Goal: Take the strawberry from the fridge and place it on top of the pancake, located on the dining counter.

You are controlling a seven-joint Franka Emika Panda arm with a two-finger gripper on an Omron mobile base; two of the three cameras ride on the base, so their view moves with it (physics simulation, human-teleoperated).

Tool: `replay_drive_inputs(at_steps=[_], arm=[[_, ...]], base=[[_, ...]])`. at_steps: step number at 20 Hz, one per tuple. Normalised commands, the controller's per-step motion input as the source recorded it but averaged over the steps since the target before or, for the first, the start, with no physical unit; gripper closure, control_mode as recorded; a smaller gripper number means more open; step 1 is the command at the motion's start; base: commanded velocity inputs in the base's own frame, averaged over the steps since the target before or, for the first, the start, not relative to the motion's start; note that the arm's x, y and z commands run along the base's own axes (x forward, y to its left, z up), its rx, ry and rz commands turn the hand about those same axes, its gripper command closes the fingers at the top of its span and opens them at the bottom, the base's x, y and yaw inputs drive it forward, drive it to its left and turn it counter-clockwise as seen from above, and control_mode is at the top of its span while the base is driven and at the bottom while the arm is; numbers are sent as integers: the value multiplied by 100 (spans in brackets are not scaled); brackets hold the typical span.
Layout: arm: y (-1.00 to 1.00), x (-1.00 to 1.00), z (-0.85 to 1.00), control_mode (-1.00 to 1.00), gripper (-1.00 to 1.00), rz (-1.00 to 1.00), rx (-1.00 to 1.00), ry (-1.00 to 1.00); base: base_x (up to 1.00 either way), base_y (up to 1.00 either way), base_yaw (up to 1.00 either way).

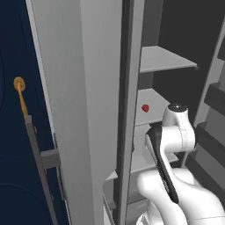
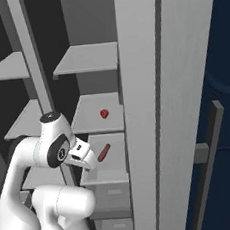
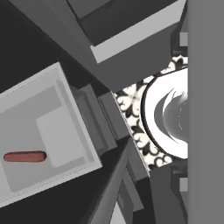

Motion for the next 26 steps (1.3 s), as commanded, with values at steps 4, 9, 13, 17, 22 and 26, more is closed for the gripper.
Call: replay_drive_inputs(at_steps=[4, 9, 13, 17, 22, 26], arm=[[0, 0, 0, 100, -100, 0, 0, 0], [0, 0, 0, 100, -100, 0, 0, 0], [0, 0, 0, 100, -100, 0, 0, 0], [1, 13, 0, -100, -100, 1, 0, -9], [0, 50, 3, -100, -100, 21, 0, -23], [-10, 68, 14, -100, -100, 28, 0, -13]], base=[[24, -33, 7], [5, -2, 3], [1, -1, 1], [4, 1, 0], [0, 0, 0], [0, 0, 0]])
